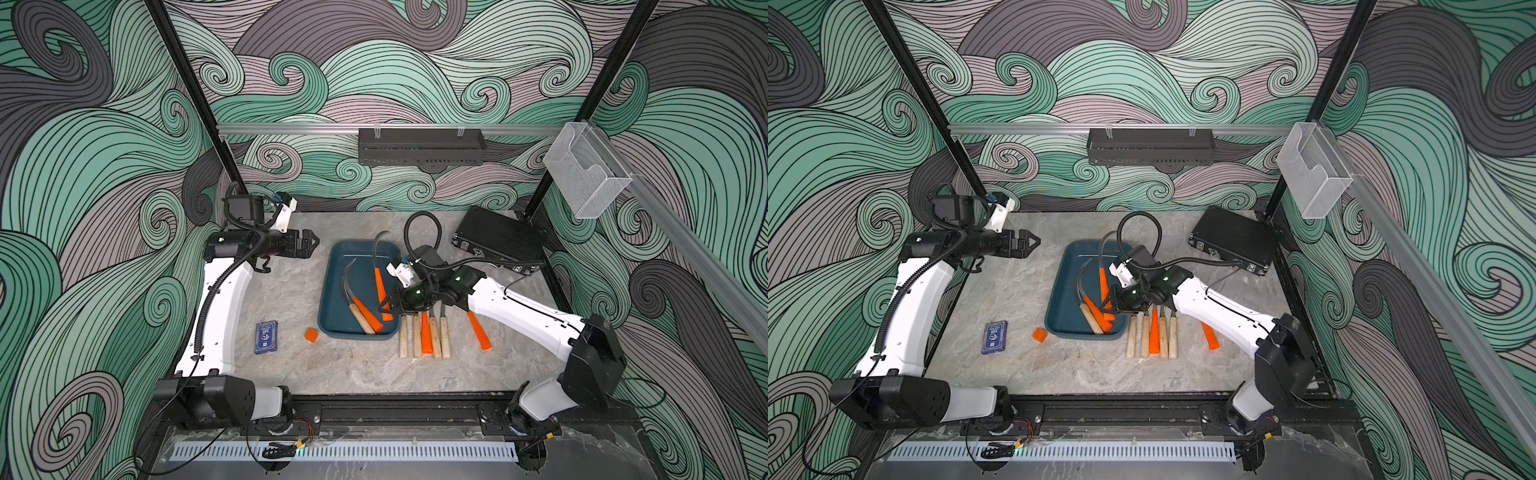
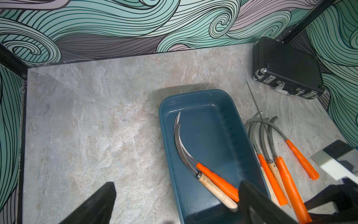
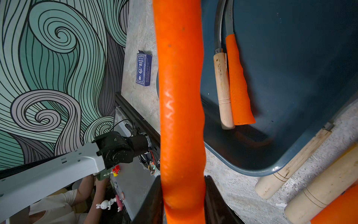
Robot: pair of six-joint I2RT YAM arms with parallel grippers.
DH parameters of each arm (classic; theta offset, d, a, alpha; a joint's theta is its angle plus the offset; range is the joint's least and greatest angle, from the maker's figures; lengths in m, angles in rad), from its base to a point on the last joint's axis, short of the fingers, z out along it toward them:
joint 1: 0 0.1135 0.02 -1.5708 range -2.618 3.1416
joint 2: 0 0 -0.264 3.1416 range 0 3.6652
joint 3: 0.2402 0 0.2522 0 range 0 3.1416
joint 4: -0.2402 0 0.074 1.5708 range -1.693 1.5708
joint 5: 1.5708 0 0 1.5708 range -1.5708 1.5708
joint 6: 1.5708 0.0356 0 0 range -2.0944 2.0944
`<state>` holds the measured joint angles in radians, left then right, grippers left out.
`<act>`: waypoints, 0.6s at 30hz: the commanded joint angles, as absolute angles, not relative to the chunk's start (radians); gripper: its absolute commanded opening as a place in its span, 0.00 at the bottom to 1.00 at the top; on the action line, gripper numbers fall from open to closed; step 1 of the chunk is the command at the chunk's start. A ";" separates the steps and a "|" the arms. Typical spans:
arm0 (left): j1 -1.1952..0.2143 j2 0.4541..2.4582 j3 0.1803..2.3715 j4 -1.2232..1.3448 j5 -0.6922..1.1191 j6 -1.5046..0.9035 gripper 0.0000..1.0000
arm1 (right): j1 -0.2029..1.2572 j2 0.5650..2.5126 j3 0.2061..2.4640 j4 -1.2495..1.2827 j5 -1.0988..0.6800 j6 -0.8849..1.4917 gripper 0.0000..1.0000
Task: Put small sickles into storage boxes
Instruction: Place the sickle in the storage box.
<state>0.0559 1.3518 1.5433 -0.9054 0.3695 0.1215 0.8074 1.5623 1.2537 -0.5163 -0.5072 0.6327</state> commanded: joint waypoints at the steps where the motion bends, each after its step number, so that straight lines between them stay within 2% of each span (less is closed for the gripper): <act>1: 0.051 1.360 1.575 -0.934 0.368 0.113 0.98 | 0.819 1.579 1.293 -0.494 -0.526 0.630 0.10; 6: 0.051 1.339 1.544 -0.928 0.352 0.139 0.99 | 0.825 1.615 1.314 -0.505 -0.538 0.628 0.10; 12: 0.051 1.339 1.606 -0.973 0.330 0.154 0.99 | 0.836 1.665 1.335 -0.512 -0.543 0.630 0.10; 18: 0.051 1.329 1.524 -0.929 0.279 0.129 0.99 | 0.851 1.744 1.393 -0.556 -0.518 0.621 0.10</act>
<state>0.0555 1.3418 1.5482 -0.9318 0.3325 0.1406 0.8410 1.7172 1.3514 -0.5293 -0.5297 0.6323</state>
